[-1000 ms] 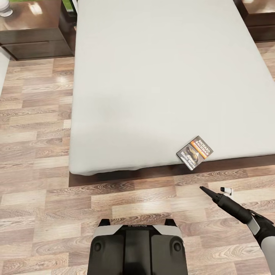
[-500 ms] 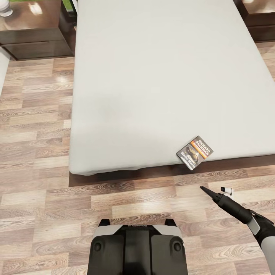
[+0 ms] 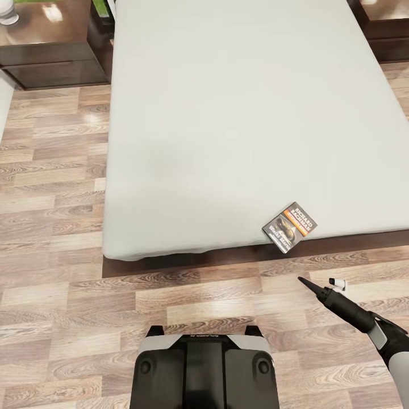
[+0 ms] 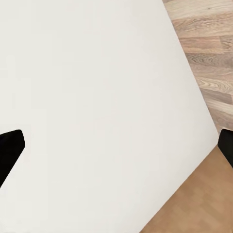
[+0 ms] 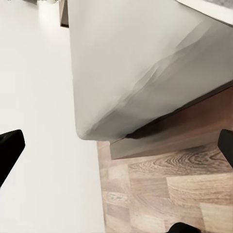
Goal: In the bedroom, move the book from the bed onto either nightstand, and place the two sandals side by side next to the bed.
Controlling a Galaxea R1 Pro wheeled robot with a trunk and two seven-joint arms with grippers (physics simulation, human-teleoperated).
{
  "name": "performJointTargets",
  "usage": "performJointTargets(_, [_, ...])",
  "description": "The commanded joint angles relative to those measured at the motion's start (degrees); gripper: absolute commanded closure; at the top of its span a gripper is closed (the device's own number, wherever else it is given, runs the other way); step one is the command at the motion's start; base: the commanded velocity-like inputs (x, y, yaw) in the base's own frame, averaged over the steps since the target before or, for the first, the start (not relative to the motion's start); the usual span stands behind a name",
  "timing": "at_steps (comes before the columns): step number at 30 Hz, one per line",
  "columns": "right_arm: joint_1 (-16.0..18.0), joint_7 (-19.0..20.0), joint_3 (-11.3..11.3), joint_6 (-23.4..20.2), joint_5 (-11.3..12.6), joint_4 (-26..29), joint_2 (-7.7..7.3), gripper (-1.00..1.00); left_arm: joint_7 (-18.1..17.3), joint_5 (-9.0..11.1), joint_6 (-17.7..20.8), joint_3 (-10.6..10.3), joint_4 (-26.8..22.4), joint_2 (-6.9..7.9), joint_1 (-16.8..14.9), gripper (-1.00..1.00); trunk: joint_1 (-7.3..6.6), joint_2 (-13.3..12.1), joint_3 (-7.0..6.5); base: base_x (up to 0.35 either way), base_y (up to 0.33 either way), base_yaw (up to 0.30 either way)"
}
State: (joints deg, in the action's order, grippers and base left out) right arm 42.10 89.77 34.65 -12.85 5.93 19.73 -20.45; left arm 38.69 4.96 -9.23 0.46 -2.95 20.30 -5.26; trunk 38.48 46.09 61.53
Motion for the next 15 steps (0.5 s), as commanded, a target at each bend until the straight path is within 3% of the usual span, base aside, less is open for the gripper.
performJointTargets(1, [0.04, 0.23, 0.18, -0.59, -0.05, -0.01, 0.00, -1.00, -0.04, 0.52, -0.52, 0.00, 0.03, 0.00, -0.01, -1.00, 0.01, 0.04, 0.02, 0.000, 0.000, 0.000])
performJointTargets(15, [0.01, 0.23, 0.27, -0.24, -0.05, 0.01, -0.04, -1.00, -0.02, 0.50, -0.49, -0.01, 0.05, 0.00, -0.01, -1.00, 0.01, 0.04, 0.02, 0.000, 0.000, 0.000])
